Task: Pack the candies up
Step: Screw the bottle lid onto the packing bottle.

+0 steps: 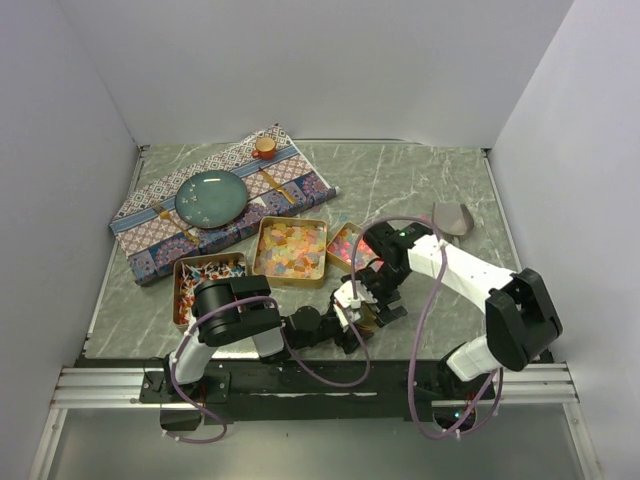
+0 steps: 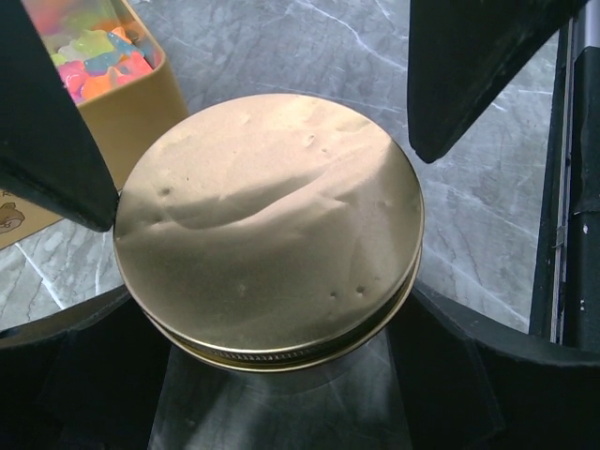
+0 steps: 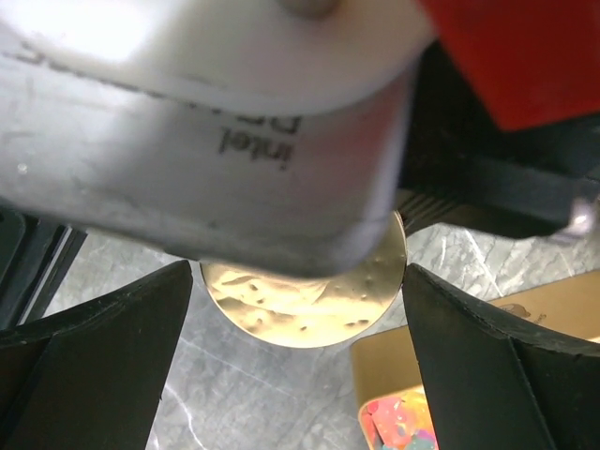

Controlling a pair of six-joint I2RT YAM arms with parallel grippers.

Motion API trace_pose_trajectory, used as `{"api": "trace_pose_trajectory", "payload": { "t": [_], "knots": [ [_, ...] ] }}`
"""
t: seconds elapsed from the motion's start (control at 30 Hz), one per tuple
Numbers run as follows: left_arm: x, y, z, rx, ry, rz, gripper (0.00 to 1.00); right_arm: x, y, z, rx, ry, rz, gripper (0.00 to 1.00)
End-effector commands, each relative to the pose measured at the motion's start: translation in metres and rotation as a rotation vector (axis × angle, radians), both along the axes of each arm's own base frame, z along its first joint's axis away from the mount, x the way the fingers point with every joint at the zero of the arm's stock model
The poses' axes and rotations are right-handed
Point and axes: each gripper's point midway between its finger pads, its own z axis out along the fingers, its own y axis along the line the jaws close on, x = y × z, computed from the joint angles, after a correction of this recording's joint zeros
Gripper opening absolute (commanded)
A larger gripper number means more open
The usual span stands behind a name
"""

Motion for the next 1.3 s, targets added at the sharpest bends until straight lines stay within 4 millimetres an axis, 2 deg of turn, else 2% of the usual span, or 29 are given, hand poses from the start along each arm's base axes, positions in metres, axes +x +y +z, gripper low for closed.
{"api": "trace_pose_trajectory", "payload": {
  "t": [0.0, 0.3, 0.4, 0.43, 0.57, 0.7, 0.8, 0.9, 1.13, 1.27],
  "knots": [
    [0.008, 0.042, -0.069, 0.272, 0.064, 0.097, 0.01, -0.025, -0.035, -0.012, -0.112, 0.021, -0.024, 1.0],
    [0.008, 0.043, -0.073, 0.285, 0.072, 0.093, 0.01, -0.06, -0.074, -0.016, -0.193, 0.071, -0.147, 1.0],
    [0.007, 0.043, -0.075, 0.29, 0.076, 0.089, 0.01, -0.058, -0.075, -0.01, -0.171, 0.054, -0.219, 1.0],
    [0.007, 0.042, -0.074, 0.289, 0.074, 0.087, 0.01, -0.053, -0.072, -0.005, -0.141, 0.037, -0.245, 1.0],
    [0.003, 0.041, -0.076, 0.292, 0.078, 0.07, 0.01, -0.014, -0.053, 0.016, -0.016, -0.05, -0.355, 1.0],
    [-0.001, 0.04, -0.077, 0.3, 0.079, 0.052, 0.01, 0.012, -0.031, 0.031, 0.075, -0.101, -0.328, 1.0],
    [-0.001, 0.04, -0.077, 0.302, 0.072, 0.05, 0.01, 0.023, -0.021, 0.03, 0.08, -0.08, -0.282, 1.0],
    [-0.001, 0.04, -0.078, 0.302, 0.071, 0.05, 0.01, 0.022, -0.013, 0.025, 0.063, -0.048, -0.201, 1.0],
    [-0.001, 0.04, -0.076, 0.303, 0.058, 0.048, 0.01, -0.003, -0.003, 0.002, 0.026, -0.062, 0.04, 1.0],
    [-0.001, 0.04, -0.075, 0.3, 0.053, 0.045, 0.01, -0.003, 0.01, 0.0, 0.04, -0.04, 0.031, 1.0]
  ]
}}
